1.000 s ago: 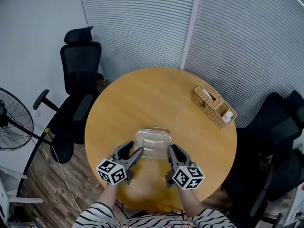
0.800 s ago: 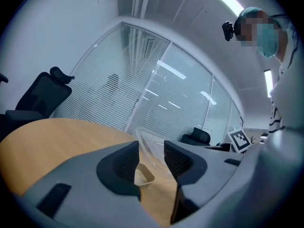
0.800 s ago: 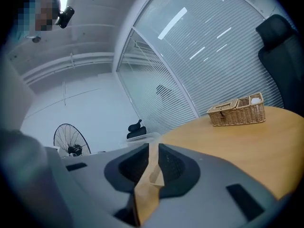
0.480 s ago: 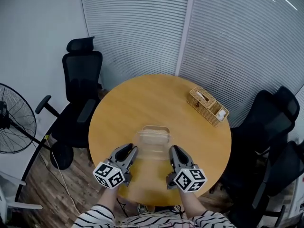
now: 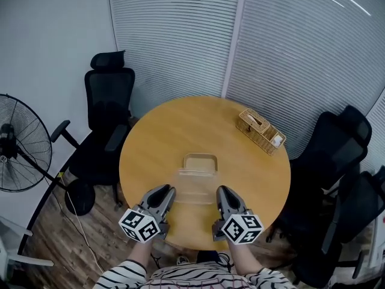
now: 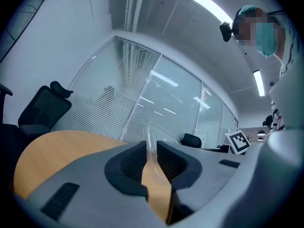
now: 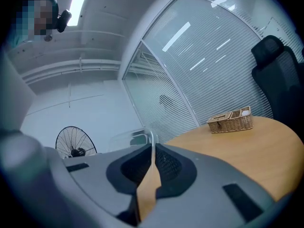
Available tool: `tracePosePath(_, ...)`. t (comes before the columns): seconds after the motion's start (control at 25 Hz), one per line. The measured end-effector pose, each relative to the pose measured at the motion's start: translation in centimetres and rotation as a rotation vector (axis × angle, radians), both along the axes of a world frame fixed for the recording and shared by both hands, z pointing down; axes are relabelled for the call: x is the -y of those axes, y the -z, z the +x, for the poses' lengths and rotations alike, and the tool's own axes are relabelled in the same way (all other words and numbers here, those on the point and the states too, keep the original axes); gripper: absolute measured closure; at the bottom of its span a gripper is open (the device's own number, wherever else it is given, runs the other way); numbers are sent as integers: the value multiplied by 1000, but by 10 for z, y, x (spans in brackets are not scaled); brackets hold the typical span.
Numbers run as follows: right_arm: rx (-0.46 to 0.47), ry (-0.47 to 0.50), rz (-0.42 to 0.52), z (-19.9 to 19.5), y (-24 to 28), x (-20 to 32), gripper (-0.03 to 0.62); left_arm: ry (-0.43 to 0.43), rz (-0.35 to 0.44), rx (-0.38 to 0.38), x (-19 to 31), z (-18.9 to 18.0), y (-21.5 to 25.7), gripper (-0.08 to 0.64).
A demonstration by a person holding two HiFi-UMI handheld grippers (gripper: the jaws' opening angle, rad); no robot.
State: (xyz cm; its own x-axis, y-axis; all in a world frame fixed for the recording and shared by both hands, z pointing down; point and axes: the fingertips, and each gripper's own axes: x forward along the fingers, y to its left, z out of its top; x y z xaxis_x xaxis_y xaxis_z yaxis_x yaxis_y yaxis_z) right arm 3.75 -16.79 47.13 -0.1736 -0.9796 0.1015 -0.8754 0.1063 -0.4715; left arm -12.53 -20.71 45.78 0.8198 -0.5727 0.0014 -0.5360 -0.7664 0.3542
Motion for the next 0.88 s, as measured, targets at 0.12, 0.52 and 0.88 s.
tracePosePath(0.12, 10, -13, -2, -9, 3, -20, 549, -14, 1, -2, -19, -9, 3, 476)
tracePosePath(0.52, 9, 3, -20, -18, 11, -64, 551, -10, 13, -10, -67, -18, 14, 477)
tracePosePath(0.88, 4, 67, -58, 7, 10, -82, 551, 56, -7, -28, -95, 5, 17, 480)
